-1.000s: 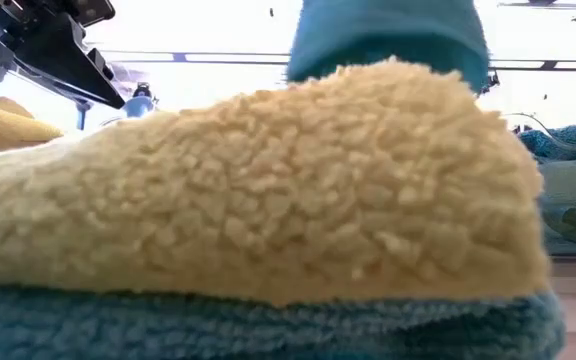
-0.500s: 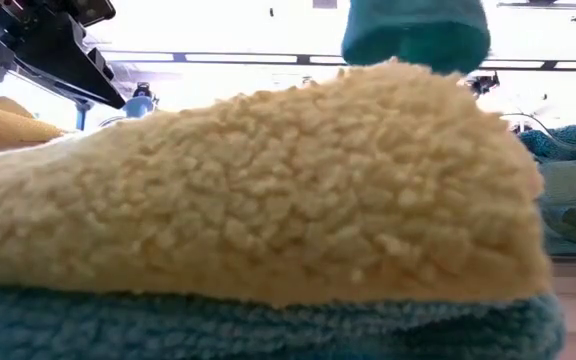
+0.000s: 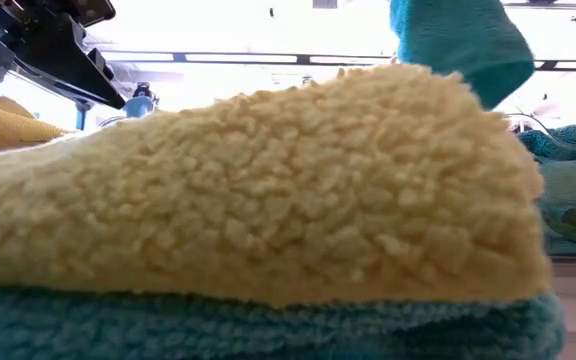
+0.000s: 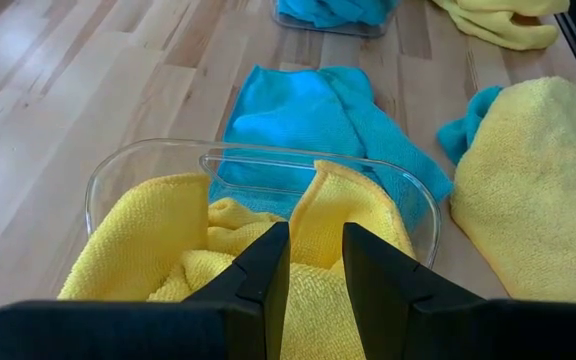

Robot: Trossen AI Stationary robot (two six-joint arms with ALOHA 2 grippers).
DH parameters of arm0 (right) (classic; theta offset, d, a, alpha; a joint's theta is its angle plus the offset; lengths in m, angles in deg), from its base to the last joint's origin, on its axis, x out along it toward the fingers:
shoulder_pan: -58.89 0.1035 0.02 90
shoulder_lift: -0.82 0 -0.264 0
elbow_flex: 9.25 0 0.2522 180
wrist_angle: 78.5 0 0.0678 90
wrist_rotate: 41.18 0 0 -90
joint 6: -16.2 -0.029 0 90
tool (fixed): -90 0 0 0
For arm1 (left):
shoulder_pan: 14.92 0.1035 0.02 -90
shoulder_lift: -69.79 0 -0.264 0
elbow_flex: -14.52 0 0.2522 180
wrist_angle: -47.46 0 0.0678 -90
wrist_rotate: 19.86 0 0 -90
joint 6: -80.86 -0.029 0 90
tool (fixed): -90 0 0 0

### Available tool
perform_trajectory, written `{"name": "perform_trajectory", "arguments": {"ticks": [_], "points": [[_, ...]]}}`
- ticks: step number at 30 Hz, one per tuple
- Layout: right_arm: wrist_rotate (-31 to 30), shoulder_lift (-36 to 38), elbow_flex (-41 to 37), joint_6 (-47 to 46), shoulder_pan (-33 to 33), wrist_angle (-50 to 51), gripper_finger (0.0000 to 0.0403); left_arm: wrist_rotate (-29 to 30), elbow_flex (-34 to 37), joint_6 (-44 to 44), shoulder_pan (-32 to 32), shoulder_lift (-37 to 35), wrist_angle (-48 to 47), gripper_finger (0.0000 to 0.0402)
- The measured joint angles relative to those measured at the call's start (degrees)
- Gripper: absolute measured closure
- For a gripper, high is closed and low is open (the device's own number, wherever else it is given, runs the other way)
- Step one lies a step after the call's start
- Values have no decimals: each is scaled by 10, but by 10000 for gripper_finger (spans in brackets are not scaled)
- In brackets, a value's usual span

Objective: Sort microfiber towel by color & place in baskets
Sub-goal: Put the blue microfiber cloth into right transparent bin

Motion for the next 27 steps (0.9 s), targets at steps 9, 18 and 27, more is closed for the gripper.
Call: {"name": "perform_trajectory", "arguments": {"ticks": [9, 18, 27], "points": [[141, 90, -164, -14, -30, 0, 403, 1, 0, 0, 0, 0, 0, 316], [288, 247, -358, -161, -37, 1, 403, 4, 0, 0, 0, 0, 1, 316], [229, 333, -438, -181, -78, 0, 403, 43, 0, 0, 0, 0, 1, 316]]}}
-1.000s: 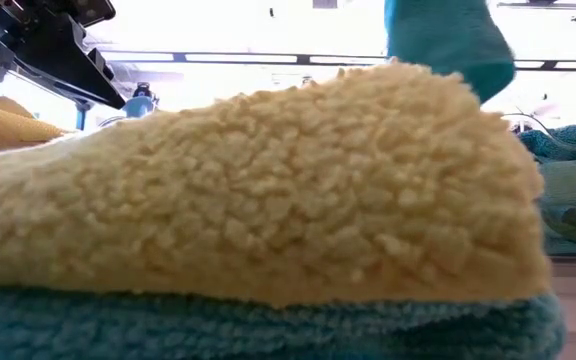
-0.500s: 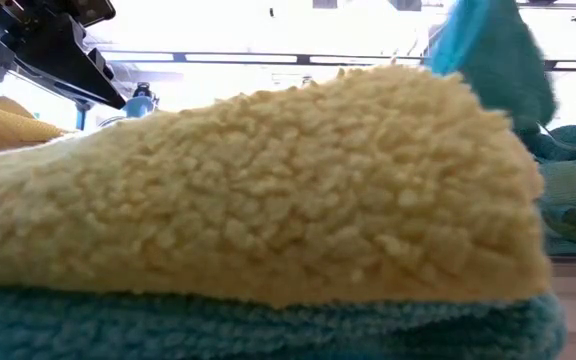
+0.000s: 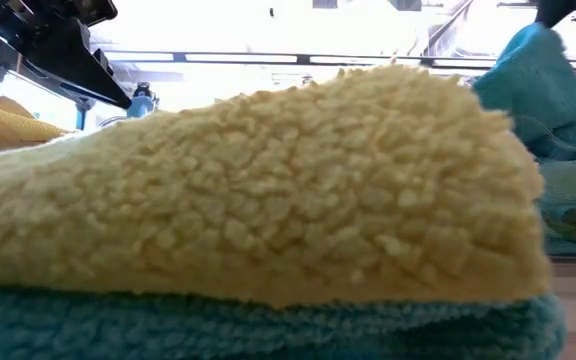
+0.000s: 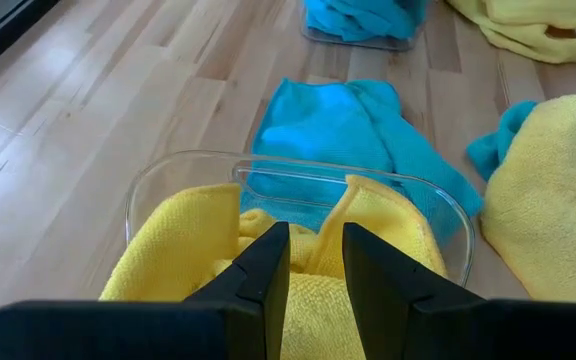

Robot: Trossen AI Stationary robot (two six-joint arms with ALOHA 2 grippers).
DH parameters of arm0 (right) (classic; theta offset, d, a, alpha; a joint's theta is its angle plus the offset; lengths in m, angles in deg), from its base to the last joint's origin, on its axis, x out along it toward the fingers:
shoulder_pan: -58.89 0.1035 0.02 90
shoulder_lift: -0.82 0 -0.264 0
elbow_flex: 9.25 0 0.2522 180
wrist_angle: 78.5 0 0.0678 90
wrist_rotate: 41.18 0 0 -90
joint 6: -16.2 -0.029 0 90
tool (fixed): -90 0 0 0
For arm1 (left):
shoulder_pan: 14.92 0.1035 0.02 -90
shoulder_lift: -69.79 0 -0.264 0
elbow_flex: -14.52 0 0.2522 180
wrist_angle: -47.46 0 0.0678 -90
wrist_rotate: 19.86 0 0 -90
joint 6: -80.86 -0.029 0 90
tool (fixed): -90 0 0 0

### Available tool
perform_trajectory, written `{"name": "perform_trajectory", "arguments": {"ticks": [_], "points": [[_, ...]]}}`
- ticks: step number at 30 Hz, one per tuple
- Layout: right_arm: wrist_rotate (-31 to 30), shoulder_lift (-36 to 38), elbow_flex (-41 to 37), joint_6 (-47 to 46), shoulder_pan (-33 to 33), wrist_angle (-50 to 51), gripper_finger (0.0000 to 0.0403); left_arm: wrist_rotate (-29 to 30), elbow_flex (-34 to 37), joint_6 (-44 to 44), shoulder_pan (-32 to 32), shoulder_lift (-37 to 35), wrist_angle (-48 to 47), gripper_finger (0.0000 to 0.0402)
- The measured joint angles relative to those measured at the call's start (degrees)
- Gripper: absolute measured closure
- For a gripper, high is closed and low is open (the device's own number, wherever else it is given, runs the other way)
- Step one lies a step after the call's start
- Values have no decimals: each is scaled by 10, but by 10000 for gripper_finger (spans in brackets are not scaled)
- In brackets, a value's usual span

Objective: Sort microfiber towel by color & place in baskets
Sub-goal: Put the blue microfiber cloth into right transparent bin

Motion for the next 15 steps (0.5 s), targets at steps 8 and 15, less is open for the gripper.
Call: {"name": "perform_trajectory", "arguments": {"ticks": [8, 15], "points": [[-17, 37, 0, 52, -63, 1, 403, 0, 0, 11, 0, 0, 0, 316], [58, -36, 0, 57, -41, -70, 403, 0, 0, 12, 0, 0, 0, 316]]}}
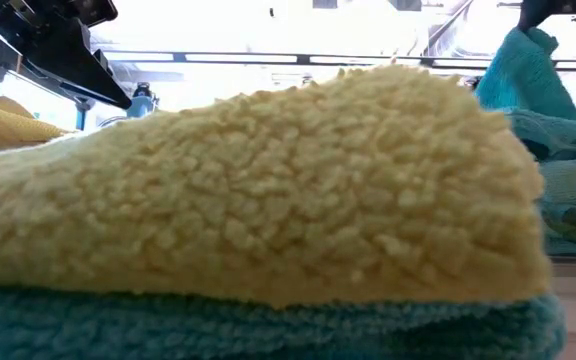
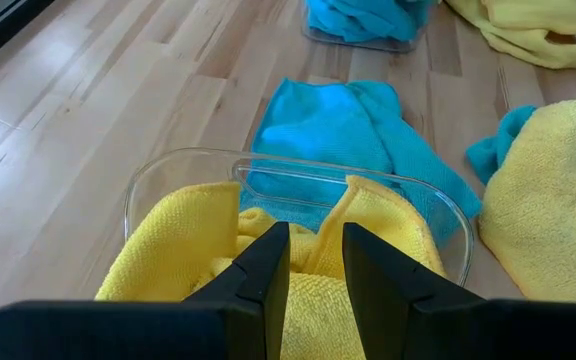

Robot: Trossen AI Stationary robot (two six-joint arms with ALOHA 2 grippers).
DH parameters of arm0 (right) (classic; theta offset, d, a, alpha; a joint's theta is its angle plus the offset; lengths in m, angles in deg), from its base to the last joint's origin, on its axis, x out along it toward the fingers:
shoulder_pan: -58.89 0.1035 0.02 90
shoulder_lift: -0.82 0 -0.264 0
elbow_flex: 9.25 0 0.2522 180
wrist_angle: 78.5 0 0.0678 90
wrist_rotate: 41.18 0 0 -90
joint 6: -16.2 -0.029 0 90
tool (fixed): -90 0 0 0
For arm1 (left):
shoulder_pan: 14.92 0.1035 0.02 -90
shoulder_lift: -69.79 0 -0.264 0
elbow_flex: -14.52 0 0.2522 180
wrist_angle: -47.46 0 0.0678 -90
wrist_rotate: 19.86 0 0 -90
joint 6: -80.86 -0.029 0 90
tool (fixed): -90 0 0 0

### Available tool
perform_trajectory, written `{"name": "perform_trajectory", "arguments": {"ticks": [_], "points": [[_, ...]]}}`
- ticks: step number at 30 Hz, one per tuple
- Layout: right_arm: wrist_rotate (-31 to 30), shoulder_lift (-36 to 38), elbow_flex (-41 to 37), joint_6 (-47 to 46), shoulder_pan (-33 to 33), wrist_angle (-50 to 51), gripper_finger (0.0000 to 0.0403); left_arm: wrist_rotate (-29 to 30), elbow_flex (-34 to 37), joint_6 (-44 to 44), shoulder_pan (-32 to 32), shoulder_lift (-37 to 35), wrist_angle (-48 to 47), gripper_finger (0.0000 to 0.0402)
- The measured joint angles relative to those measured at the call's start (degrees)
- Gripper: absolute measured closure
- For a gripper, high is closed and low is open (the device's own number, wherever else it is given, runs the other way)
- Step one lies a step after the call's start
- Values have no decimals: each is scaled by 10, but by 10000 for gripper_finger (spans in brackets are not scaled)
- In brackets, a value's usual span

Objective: Sort microfiber towel by color & place in baskets
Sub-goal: Put the blue microfiber cloth into right transparent bin

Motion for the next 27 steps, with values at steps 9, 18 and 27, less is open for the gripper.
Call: {"name": "perform_trajectory", "arguments": {"ticks": [9, 18, 27], "points": [[40, -136, 0, 116, 19, -144, 403, -3, 0, 1, 0, 2, 0, 316], [73, -226, 0, 142, 19, -168, 403, -17, 0, 3, 0, 2, 0, 316], [139, -211, -162, 143, 19, -327, 403, -21, 1, 3, 0, 2, 1, 316]]}}
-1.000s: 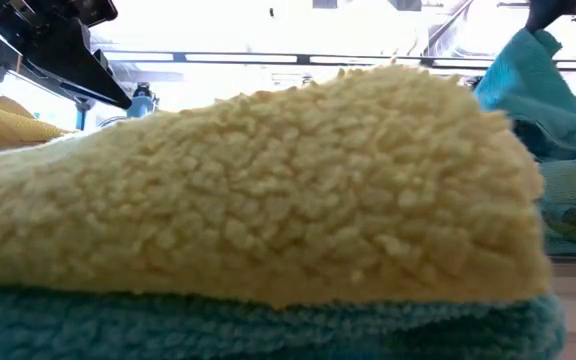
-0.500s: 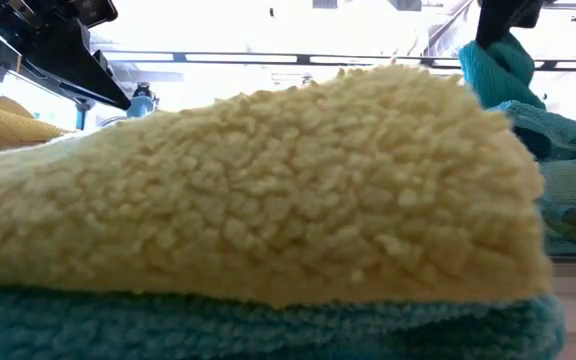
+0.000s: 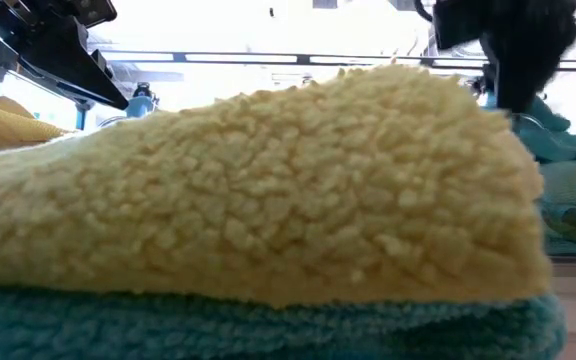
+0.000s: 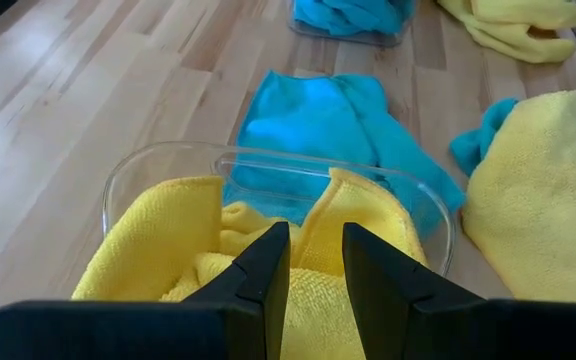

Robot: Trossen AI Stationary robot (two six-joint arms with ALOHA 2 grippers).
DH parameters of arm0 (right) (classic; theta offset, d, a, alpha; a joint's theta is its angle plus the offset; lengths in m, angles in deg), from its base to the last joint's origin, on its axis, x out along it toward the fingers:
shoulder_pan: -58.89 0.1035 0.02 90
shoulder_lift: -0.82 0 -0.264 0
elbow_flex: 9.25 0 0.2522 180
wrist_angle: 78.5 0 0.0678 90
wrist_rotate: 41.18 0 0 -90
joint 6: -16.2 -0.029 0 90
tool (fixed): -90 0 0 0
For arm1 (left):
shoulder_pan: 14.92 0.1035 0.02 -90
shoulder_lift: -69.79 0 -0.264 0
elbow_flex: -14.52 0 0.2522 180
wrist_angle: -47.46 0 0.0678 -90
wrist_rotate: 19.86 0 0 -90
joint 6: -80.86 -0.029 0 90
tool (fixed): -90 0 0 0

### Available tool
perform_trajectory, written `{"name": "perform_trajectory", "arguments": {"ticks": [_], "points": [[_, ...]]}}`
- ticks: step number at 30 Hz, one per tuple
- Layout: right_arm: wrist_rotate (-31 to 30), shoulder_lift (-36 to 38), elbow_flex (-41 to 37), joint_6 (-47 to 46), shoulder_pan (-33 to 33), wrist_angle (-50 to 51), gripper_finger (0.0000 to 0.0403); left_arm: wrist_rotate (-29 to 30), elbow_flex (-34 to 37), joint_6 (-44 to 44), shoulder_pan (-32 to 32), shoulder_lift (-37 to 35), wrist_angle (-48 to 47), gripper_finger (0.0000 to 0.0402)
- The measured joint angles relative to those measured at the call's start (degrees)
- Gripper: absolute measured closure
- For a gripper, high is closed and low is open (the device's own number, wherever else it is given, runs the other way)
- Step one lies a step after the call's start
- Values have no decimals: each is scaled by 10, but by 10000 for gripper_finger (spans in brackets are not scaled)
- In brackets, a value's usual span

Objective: Sort microfiber towel by color & place in baskets
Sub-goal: Put the blue microfiber cloth into right transparent bin

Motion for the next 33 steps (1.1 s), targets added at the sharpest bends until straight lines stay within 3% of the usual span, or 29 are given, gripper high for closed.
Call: {"name": "perform_trajectory", "arguments": {"ticks": [9, 12, 18, 28, 33], "points": [[89, 0, -165, 33, -45, -230, 403, 4, 12, 0, 0, 0, 4, 316], [91, 0, -190, 34, -52, -266, 403, 4, 12, 0, 0, 0, 11, 316], [73, 0, -162, 34, -52, -210, 403, 4, 12, 0, 0, 0, 14, 316], [52, 0, -21, 21, -51, -44, 402, 4, 12, 0, 0, 0, 14, 316], [30, 0, 41, 19, -51, 32, 375, 4, 12, 0, 0, 0, 14, 316]]}}
